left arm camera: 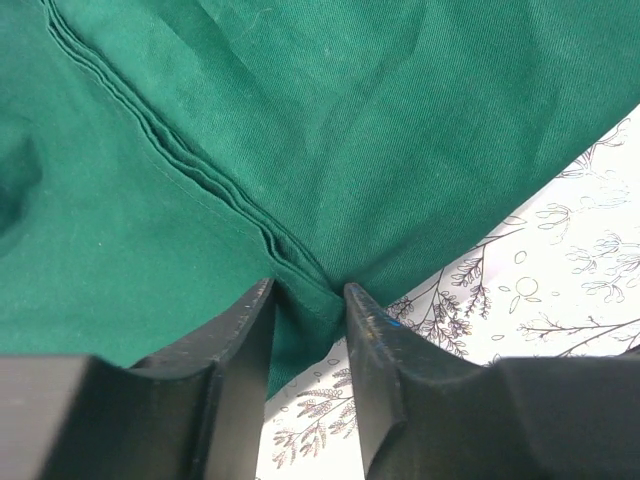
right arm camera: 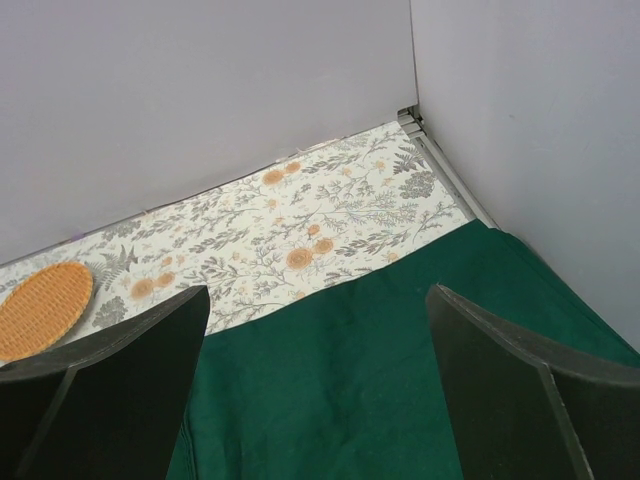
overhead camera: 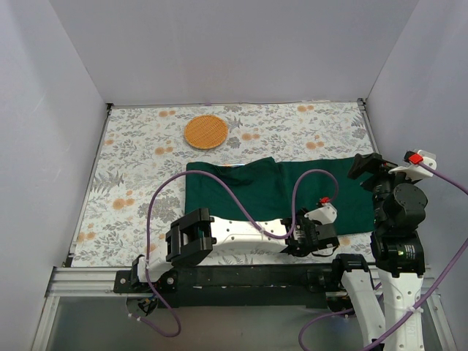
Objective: Open and lay out the surgical kit
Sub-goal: Open the surgical kit at the center of the board.
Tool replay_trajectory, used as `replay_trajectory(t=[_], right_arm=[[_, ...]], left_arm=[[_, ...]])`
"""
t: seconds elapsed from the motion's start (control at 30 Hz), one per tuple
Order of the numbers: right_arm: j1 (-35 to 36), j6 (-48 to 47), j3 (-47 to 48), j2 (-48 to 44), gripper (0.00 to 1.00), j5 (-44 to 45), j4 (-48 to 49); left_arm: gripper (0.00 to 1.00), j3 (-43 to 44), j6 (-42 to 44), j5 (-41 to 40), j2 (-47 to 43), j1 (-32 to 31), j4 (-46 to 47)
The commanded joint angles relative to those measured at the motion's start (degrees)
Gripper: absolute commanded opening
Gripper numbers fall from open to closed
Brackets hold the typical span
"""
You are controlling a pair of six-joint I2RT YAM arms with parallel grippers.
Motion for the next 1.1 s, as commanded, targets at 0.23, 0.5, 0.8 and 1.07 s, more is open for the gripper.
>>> replay_trajectory(t=[0.23,0.5,0.8,1.07], right_arm=[[0.3,-0.4,-0.6,-0.7,0.97,0.4,2.7],[0.4,-0.4,-0.6,-0.6,0.96,0.0,2.6],[0.4,-0.3,-0.9,-0.5,0.96,-0.6,2.9],[0.5,-0.5,-1.0,-0.7,0.96,-0.9,3.0]], left_arm=[[0.12,2.4,0.3,0.8,-3.2,-0.2,0.7],[0.08,3.0,0.1,1.1,-4.5,-0.1,-0.5],[0.08,2.3,-0.9,4.3,-6.7,1.2,-1.1],[0.06,-0.1,-2.2,11.5,-9.2,4.3,-0.5]])
